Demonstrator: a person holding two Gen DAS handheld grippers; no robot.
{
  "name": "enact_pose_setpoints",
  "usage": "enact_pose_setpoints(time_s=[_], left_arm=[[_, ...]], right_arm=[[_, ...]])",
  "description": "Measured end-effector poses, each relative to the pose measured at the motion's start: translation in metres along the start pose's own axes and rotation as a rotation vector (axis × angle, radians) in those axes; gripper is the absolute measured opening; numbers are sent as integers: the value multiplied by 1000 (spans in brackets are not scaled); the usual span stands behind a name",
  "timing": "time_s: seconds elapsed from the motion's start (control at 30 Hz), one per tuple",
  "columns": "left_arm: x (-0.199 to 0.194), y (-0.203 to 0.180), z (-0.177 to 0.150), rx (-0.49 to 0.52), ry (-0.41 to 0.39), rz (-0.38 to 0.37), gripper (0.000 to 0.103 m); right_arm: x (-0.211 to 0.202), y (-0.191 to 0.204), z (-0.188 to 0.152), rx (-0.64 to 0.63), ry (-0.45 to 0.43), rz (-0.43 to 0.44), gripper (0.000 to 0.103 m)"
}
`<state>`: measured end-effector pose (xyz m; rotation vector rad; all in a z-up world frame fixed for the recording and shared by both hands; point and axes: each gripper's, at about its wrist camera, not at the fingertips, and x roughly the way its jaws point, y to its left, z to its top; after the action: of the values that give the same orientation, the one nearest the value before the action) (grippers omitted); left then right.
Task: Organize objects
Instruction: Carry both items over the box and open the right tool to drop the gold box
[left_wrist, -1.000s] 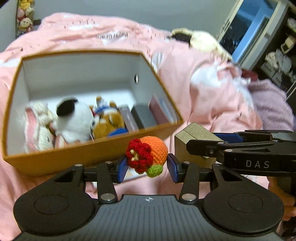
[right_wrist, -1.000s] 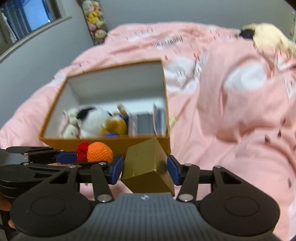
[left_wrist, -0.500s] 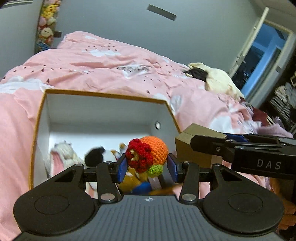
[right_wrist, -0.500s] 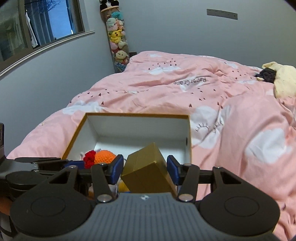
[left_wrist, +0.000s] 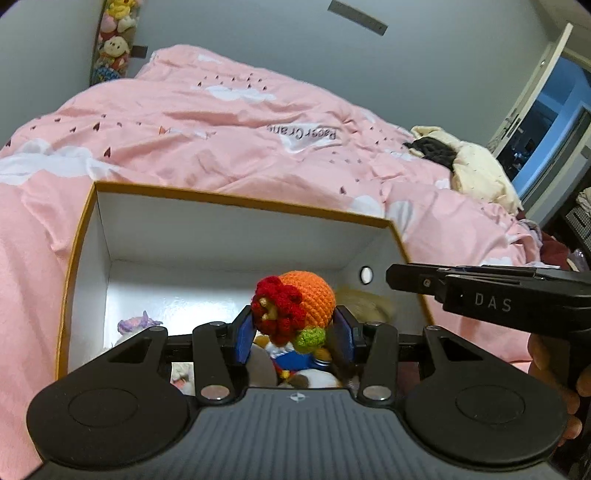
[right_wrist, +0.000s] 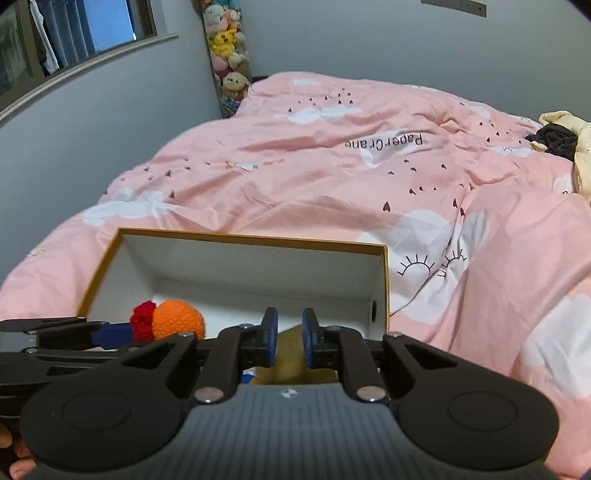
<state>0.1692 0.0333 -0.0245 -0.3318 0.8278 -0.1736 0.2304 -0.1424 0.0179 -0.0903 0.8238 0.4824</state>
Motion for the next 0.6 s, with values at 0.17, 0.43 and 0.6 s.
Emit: enact_pose_setpoints(time_s=[0.17, 0.43, 0.6], left_arm=[[13, 10, -1, -11, 30, 0, 52], [25, 19, 2, -21, 54, 21, 52], [30, 22, 9, -23, 56, 30, 52]], right_arm=[[13, -11, -3, 18, 33, -9, 17], [34, -15, -5, -20, 76, -26, 35], [53, -6, 0, -127, 106, -22, 42]])
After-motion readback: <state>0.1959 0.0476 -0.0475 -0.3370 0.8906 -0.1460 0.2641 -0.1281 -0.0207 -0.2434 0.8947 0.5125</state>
